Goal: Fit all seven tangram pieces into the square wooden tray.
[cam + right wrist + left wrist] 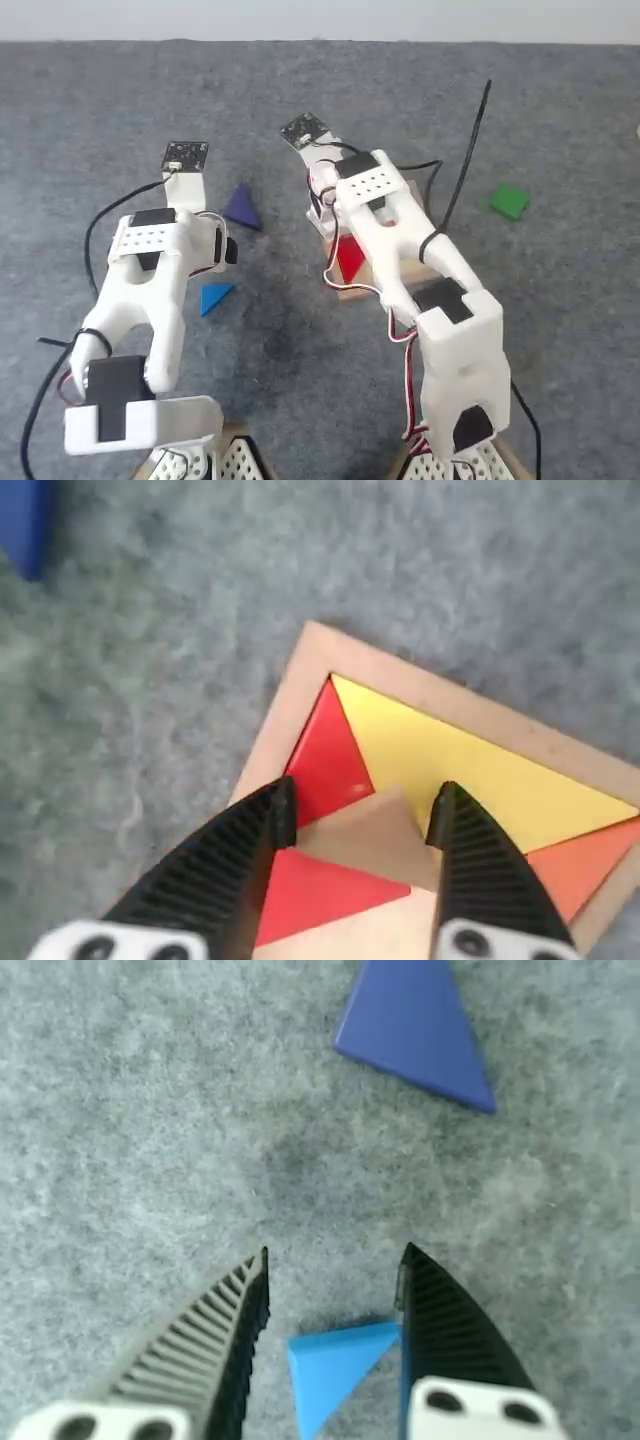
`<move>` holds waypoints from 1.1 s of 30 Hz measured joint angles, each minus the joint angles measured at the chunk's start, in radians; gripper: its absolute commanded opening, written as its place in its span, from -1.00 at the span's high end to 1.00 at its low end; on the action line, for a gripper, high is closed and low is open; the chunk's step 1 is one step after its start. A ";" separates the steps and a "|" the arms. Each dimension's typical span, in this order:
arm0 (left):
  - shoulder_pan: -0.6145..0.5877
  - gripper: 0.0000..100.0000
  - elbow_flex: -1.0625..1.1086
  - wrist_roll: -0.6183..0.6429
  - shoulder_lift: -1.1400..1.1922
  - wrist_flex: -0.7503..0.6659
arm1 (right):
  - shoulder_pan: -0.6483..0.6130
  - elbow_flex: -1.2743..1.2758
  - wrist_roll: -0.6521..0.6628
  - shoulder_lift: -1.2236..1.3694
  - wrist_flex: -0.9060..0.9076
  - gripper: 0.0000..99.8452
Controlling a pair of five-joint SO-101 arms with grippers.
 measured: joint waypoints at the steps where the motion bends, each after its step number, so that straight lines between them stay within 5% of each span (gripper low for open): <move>1: 0.000 0.58 0.000 0.000 0.000 0.000 | -0.002 -0.002 0.000 0.000 0.011 0.55; 18: 0.000 0.58 0.000 0.000 0.000 0.000 | -0.011 0.048 0.032 -0.038 0.078 0.55; 33: 0.000 0.58 0.000 -0.002 0.000 0.000 | -0.020 0.411 0.160 -0.276 -0.120 0.55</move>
